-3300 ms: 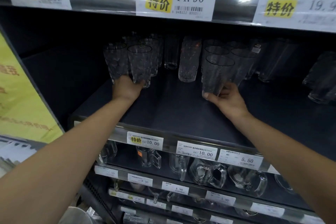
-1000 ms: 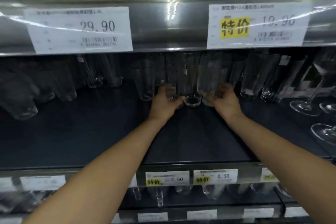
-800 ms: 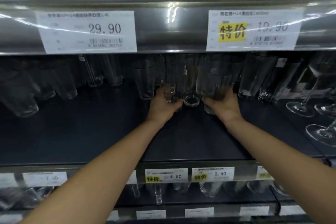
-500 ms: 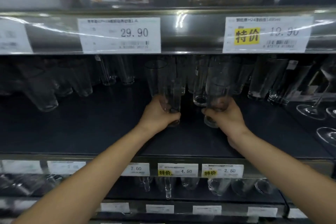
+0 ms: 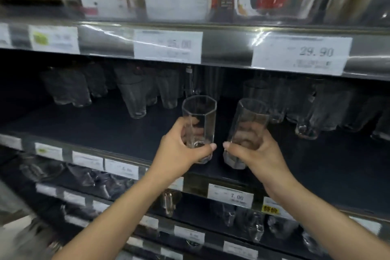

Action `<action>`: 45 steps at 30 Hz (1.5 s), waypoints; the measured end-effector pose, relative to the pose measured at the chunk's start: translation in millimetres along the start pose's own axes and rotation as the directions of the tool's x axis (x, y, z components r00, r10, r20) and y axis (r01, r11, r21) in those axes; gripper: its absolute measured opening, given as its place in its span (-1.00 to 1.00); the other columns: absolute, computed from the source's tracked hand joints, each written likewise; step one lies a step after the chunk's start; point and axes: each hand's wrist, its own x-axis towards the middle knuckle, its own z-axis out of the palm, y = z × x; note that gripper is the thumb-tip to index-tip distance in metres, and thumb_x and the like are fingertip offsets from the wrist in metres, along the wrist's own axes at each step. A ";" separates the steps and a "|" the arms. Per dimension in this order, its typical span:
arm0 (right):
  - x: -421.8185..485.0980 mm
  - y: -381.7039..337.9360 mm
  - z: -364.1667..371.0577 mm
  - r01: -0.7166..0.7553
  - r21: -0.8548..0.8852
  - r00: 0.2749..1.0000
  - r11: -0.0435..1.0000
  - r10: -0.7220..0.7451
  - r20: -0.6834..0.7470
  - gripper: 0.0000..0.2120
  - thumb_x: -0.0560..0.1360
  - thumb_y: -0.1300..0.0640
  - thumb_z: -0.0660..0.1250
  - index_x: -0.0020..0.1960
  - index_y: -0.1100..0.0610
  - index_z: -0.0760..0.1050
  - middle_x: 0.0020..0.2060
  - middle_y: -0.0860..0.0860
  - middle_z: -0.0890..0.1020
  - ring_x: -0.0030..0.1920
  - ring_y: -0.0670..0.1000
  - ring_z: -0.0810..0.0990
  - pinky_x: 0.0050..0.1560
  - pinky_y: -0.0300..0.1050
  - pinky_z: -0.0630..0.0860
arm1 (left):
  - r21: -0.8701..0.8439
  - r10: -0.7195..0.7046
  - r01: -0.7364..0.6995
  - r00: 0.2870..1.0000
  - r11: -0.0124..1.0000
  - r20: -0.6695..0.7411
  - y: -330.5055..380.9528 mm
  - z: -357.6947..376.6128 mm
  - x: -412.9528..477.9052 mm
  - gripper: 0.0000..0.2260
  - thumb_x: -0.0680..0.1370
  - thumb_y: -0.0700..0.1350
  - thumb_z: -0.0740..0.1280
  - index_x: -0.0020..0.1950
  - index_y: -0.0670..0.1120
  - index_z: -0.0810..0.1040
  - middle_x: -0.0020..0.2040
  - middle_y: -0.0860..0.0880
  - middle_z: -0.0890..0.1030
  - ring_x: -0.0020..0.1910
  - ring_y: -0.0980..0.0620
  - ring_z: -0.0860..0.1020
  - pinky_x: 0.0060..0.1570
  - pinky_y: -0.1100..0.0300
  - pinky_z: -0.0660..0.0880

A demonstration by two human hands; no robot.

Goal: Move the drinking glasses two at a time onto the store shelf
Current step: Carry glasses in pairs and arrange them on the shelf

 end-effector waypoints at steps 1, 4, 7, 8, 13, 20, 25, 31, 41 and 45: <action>-0.2 -3.6 15.5 0.001 0.001 1.000 1.000 -0.001 0.018 -0.53 0.34 0.11 0.60 0.14 -0.12 0.47 -0.10 -0.17 0.68 -0.11 -0.24 0.66 -0.17 -0.34 0.52 | 0.015 -0.004 0.004 1.000 1.000 -0.011 -2.6 -14.6 -0.6 -0.39 0.25 0.10 0.61 0.24 0.13 0.47 0.06 0.16 0.66 0.10 0.22 0.61 0.19 0.09 0.55; 1.1 -12.3 62.9 0.012 0.022 0.999 1.000 -0.013 0.052 -0.52 0.35 0.17 0.59 0.13 -0.08 0.45 -0.06 -0.11 0.67 -0.12 -0.25 0.66 -0.24 -0.42 0.51 | 0.039 -0.024 0.026 0.999 0.999 -0.044 -12.0 -60.8 -1.0 -0.38 0.18 0.23 0.55 0.19 0.22 0.46 0.08 0.20 0.64 0.12 0.19 0.60 0.20 0.03 0.54; 2.9 -17.5 111.5 0.017 0.030 0.997 0.999 -0.019 0.074 -0.50 0.33 0.16 0.60 0.15 -0.07 0.45 -0.03 -0.09 0.66 -0.07 -0.23 0.66 -0.20 -0.41 0.53 | 0.062 -0.043 0.047 0.997 0.997 -0.063 -23.2 -108.1 0.7 -0.39 0.21 0.20 0.56 0.20 0.23 0.44 0.06 0.23 0.64 0.10 0.23 0.60 0.18 0.08 0.55; 3.6 -18.6 126.9 0.017 0.033 0.997 0.999 -0.019 0.077 -0.50 0.33 0.16 0.60 0.16 -0.07 0.45 -0.04 -0.10 0.67 -0.06 -0.22 0.67 -0.18 -0.39 0.54 | 0.068 -0.048 0.053 0.997 0.996 -0.065 -26.4 -123.4 1.8 -0.42 0.24 0.15 0.58 0.20 0.22 0.44 0.03 0.24 0.65 0.08 0.25 0.60 0.15 0.13 0.55; 11.2 -23.0 198.8 0.018 0.007 0.997 1.000 -0.018 0.081 -0.52 0.32 0.12 0.61 0.13 -0.10 0.47 -0.09 -0.17 0.69 -0.07 -0.21 0.67 -0.13 -0.33 0.55 | 0.112 -0.034 0.042 0.997 0.993 -0.074 -44.1 -191.4 11.2 -0.53 0.34 0.00 0.59 0.13 0.21 0.44 -0.06 0.25 0.66 -0.05 0.37 0.58 -0.11 0.45 0.47; 22.7 -21.2 274.5 0.001 0.018 0.999 1.000 -0.002 0.037 -0.51 0.34 0.17 0.59 0.13 -0.11 0.45 0.01 -0.08 0.66 -0.07 -0.23 0.66 -0.22 -0.38 0.54 | 0.101 -0.041 0.049 0.996 0.994 -0.083 -82.5 -259.9 35.0 -0.51 0.32 -0.03 0.60 0.10 0.21 0.42 -0.10 0.24 0.67 -0.04 0.28 0.62 0.12 0.14 0.56; 27.6 -23.1 307.6 -0.023 0.013 1.000 1.000 0.023 0.005 -0.51 0.34 0.14 0.60 0.13 -0.13 0.44 -0.03 -0.15 0.66 -0.08 -0.28 0.65 -0.20 -0.35 0.55 | 0.105 -0.051 0.057 0.997 0.993 -0.058 -100.0 -288.7 46.2 -0.52 0.32 -0.03 0.59 0.09 0.22 0.41 -0.09 0.20 0.68 -0.07 0.33 0.61 0.07 0.22 0.56; 32.0 -20.4 325.2 -0.025 -0.018 0.998 1.000 0.024 -0.050 -0.53 0.33 0.14 0.60 0.11 -0.13 0.45 -0.12 -0.21 0.68 -0.11 -0.29 0.65 -0.21 -0.39 0.53 | 0.088 -0.047 0.051 0.998 0.995 -0.046 -112.9 -302.8 58.2 -0.46 0.34 -0.03 0.59 0.22 0.11 0.44 -0.06 0.17 0.66 -0.07 0.37 0.59 0.01 0.31 0.52; 34.4 -16.5 342.6 -0.028 -0.007 0.997 1.000 0.028 -0.075 -0.52 0.34 0.14 0.60 0.14 -0.10 0.45 -0.05 -0.11 0.68 -0.08 -0.23 0.66 -0.19 -0.33 0.54 | 0.037 -0.046 0.047 0.998 0.998 -0.033 -133.4 -309.8 63.6 -0.45 0.32 -0.06 0.60 0.24 0.05 0.46 -0.05 0.13 0.67 -0.10 0.31 0.62 -0.01 0.23 0.58; 38.1 -17.8 355.2 -0.019 -0.021 0.999 1.000 0.018 -0.051 -0.53 0.34 0.14 0.59 0.12 -0.10 0.45 -0.06 -0.13 0.68 -0.09 -0.24 0.66 -0.20 -0.34 0.54 | 0.037 -0.046 0.047 0.999 0.998 -0.027 -138.1 -316.0 72.5 -0.43 0.33 -0.04 0.60 0.27 0.03 0.45 0.01 0.12 0.65 -0.04 0.22 0.64 -0.03 0.25 0.58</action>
